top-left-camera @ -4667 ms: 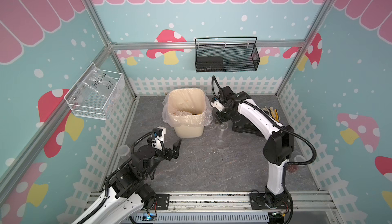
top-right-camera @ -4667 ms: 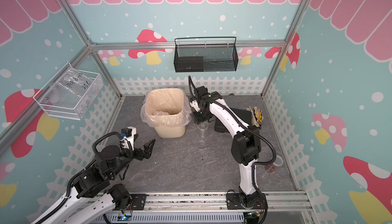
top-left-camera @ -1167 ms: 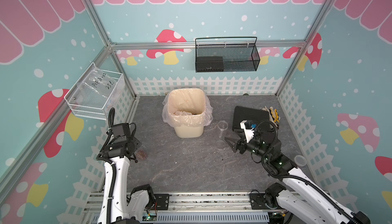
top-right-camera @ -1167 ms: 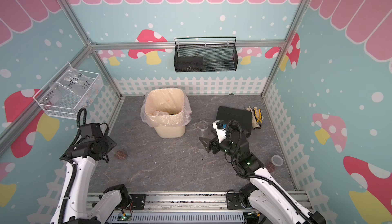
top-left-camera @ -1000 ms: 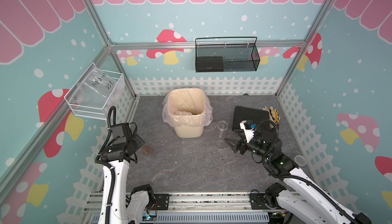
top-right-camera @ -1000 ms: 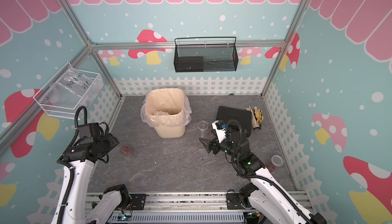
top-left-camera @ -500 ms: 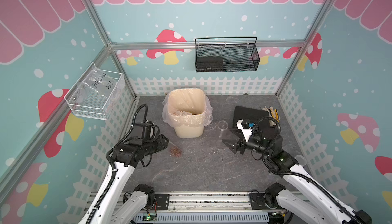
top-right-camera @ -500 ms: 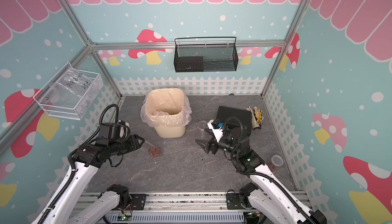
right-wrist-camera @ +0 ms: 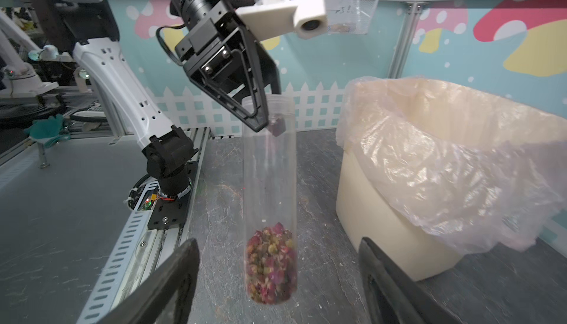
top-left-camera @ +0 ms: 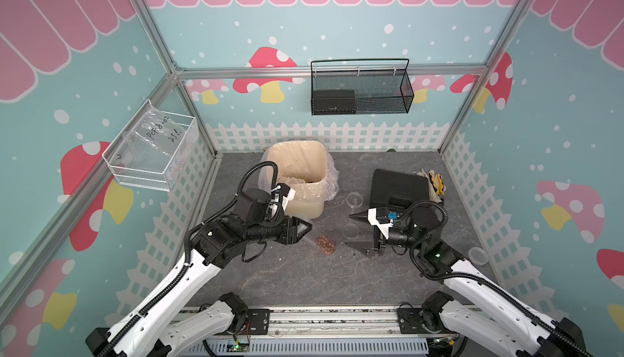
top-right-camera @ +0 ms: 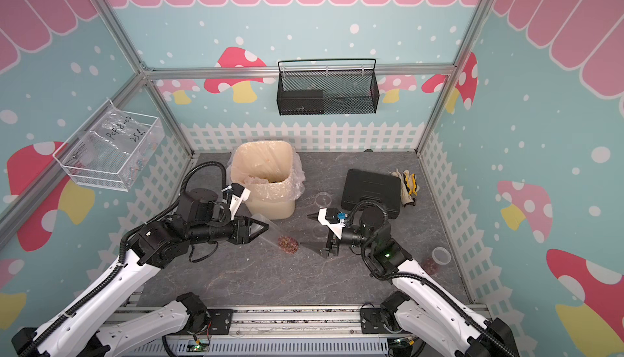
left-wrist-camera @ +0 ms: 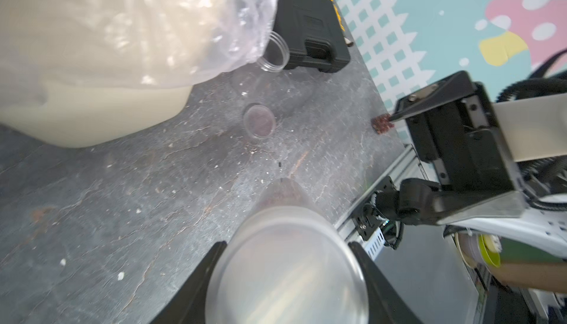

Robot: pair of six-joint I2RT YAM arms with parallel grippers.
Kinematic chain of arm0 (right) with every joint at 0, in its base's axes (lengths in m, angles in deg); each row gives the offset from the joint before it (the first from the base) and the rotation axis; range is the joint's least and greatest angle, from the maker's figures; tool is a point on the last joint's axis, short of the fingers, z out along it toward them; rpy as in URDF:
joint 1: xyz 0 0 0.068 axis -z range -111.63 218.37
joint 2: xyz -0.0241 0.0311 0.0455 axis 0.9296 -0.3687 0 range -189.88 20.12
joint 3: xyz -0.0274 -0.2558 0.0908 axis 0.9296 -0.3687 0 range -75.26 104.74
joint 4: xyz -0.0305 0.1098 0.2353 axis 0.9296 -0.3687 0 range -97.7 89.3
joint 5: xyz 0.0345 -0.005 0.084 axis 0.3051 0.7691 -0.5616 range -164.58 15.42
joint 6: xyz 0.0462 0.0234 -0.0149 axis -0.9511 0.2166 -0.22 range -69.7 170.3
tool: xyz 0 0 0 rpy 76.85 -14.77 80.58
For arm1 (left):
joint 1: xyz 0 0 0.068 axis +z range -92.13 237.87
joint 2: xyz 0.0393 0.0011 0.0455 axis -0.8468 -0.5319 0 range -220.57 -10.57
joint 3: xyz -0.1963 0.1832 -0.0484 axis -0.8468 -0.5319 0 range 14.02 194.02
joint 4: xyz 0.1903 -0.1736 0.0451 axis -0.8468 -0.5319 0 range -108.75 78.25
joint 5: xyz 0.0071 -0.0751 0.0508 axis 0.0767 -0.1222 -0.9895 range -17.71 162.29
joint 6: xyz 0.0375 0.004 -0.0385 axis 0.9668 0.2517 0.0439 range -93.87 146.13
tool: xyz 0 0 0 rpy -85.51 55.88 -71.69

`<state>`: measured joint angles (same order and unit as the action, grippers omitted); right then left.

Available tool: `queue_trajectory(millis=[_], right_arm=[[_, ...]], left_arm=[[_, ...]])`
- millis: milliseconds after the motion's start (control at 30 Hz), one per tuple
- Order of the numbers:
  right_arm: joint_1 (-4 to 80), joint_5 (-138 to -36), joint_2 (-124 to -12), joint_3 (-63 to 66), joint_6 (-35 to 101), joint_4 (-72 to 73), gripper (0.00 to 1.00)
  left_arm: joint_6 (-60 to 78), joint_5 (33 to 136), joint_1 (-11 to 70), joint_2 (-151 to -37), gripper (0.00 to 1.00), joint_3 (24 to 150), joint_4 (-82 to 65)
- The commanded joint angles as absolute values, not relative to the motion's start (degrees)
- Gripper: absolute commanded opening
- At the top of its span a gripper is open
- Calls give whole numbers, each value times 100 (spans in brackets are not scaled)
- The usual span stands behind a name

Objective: Empty the moldy dried flower tea in the jars
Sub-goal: Pick up the jar from the center of the board.

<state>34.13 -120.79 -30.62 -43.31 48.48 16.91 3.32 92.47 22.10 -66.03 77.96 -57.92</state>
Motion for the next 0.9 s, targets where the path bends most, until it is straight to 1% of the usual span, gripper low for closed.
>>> queue_trajectory(millis=[0, 133, 300, 400, 433, 600, 700, 800, 867], right_arm=[[3196, -12138, -3320, -4275, 5436, 1965, 84], [3024, -12151, -3690, -4101, 5487, 1896, 85], [2944, -12067, -3926, -4006, 5475, 1866, 85], [2887, -12081, -4088, -3911, 5436, 1865, 83], [2865, -12072, -4149, -3872, 5413, 1864, 79], [2820, -11936, -4362, -3760, 5314, 1869, 70], [2805, -11924, -4454, -3712, 5256, 1872, 60], [2795, -11873, -4465, -3701, 5215, 1872, 46], [2798, -11865, -4448, -3711, 5223, 1867, 38]], left_arm=[[917, 9799, 2080, -6795, 0, 8103, -5192], [1263, 10156, 2033, -6989, 0, 8336, -5090], [1492, 10292, 2021, -6965, 0, 8443, -4919], [1530, 10423, 2025, -6970, 0, 8373, -4719], [1532, 10436, 2011, -6980, 0, 8348, -4671], [1550, 10476, 1991, -6996, 0, 8241, -4491], [1566, 10480, 1989, -6981, 0, 8206, -4427], [1625, 10464, 1987, -6972, 0, 8174, -4431], [1670, 10457, 1986, -6954, 5, 8119, -4418]])
